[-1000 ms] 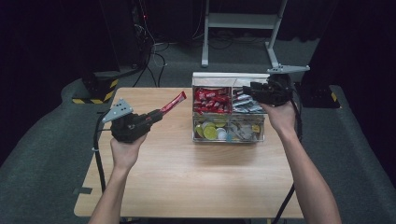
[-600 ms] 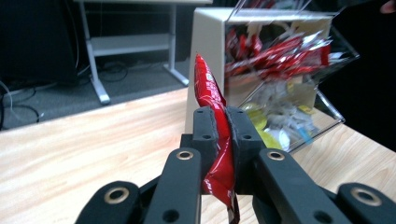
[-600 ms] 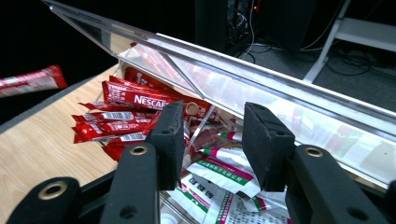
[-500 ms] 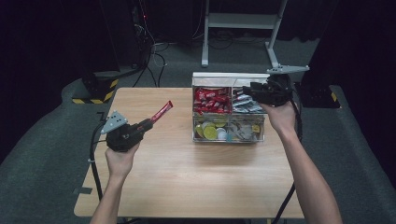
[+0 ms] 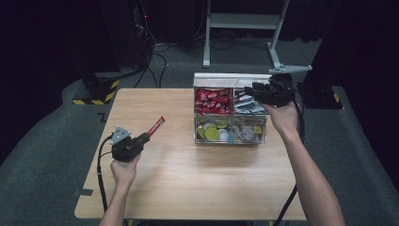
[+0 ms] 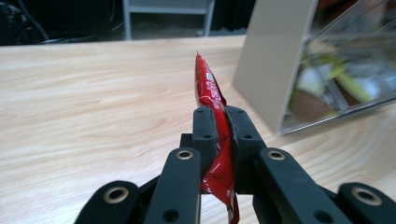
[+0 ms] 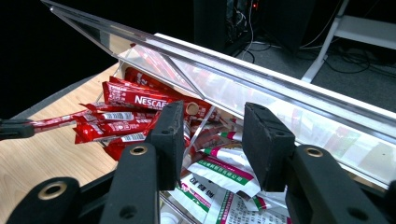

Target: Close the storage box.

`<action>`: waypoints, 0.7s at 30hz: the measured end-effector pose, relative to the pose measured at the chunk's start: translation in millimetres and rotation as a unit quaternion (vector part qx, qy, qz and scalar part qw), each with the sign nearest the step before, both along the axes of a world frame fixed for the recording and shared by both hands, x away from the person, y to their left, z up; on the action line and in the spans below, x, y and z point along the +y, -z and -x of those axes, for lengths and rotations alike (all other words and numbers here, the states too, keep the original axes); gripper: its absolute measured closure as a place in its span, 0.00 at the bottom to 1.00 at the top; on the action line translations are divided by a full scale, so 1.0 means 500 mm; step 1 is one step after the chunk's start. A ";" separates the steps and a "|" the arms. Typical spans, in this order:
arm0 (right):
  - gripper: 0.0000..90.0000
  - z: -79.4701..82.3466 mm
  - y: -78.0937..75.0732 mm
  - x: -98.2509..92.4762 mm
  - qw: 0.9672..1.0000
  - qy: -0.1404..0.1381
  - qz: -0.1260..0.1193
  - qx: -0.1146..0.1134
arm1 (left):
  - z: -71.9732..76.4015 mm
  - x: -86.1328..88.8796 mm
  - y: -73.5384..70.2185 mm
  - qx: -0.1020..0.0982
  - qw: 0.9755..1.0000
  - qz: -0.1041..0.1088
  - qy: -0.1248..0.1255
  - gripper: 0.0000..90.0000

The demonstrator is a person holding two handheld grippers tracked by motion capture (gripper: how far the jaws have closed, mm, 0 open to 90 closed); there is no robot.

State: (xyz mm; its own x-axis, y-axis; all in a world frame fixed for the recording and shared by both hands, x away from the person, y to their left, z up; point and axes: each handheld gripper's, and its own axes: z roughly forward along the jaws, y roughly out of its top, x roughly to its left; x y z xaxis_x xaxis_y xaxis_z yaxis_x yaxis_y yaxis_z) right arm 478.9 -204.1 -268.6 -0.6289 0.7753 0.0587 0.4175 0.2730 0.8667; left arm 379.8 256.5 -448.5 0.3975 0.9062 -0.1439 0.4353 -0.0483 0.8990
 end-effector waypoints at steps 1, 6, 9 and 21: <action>0.65 0.001 0.001 0.000 1.000 0.000 -0.003 0.001 | -0.005 -0.001 0.015 0.004 1.000 -0.009 -0.008 0.92; 0.65 0.003 0.002 0.002 1.000 0.004 -0.001 -0.003 | -0.016 -0.007 0.064 0.017 0.999 -0.033 -0.025 0.92; 0.65 0.002 0.003 0.002 1.000 0.005 -0.004 -0.004 | -0.022 -0.009 0.083 0.028 0.998 -0.038 -0.030 0.92; 0.65 0.004 0.005 0.001 1.000 0.002 -0.005 -0.006 | -0.038 -0.020 0.128 0.045 0.997 -0.052 -0.042 0.92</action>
State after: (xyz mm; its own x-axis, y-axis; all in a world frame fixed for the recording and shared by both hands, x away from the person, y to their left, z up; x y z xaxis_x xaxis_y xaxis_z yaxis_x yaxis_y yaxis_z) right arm 477.0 -203.9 -271.1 -0.6265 0.7772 0.0590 0.4086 0.2631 0.8740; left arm 398.8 246.4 -512.4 0.3102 0.9473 -0.0797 0.5210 -0.0993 0.8478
